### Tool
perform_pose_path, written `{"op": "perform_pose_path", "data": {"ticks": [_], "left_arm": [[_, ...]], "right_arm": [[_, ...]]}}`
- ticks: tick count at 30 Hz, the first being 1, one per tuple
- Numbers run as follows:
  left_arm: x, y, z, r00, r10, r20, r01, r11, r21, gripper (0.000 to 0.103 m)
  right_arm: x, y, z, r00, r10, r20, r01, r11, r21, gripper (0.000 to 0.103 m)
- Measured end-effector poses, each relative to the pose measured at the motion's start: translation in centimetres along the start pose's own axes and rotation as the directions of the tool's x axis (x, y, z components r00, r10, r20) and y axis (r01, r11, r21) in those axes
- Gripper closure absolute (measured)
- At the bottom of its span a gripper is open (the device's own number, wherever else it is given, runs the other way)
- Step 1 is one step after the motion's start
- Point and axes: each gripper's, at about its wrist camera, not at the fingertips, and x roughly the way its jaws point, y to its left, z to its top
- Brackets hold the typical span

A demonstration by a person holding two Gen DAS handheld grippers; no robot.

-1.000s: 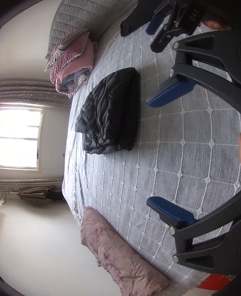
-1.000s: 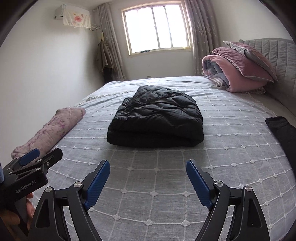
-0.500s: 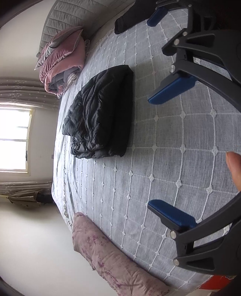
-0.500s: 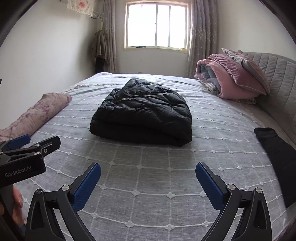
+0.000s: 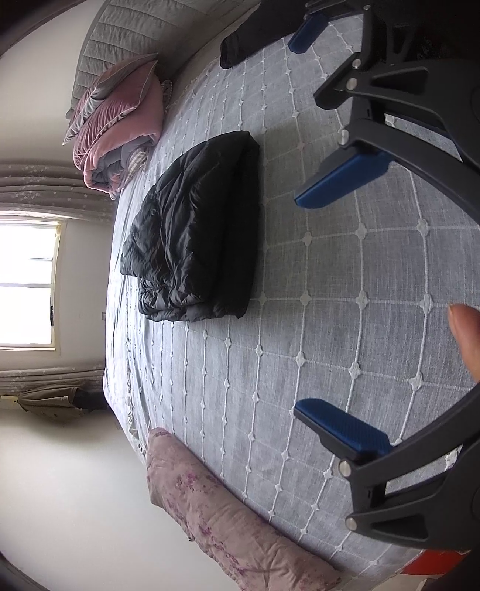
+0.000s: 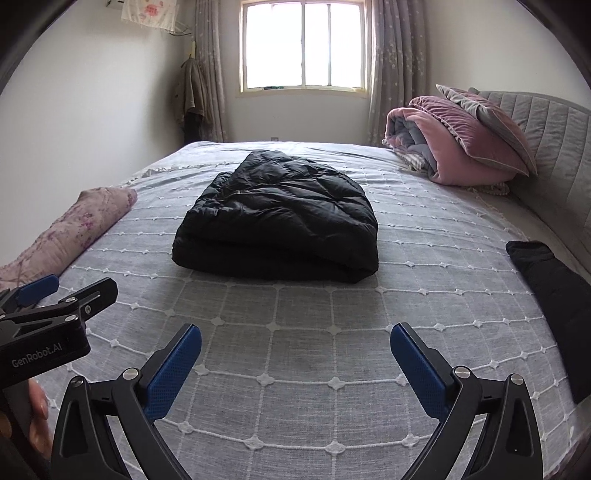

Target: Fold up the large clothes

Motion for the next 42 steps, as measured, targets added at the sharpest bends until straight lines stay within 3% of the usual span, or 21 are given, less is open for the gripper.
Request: {"op": "perform_pose_path", "data": {"ticks": [42], "left_arm": [[0.7, 0.46, -0.06, 1.0, 0.022, -0.016, -0.022, 1.0, -0.011, 0.001]], "right_arm": [[0.39, -0.79, -0.17, 1.0, -0.025, -0.012, 0.025, 0.999, 0.032, 0.0]]}}
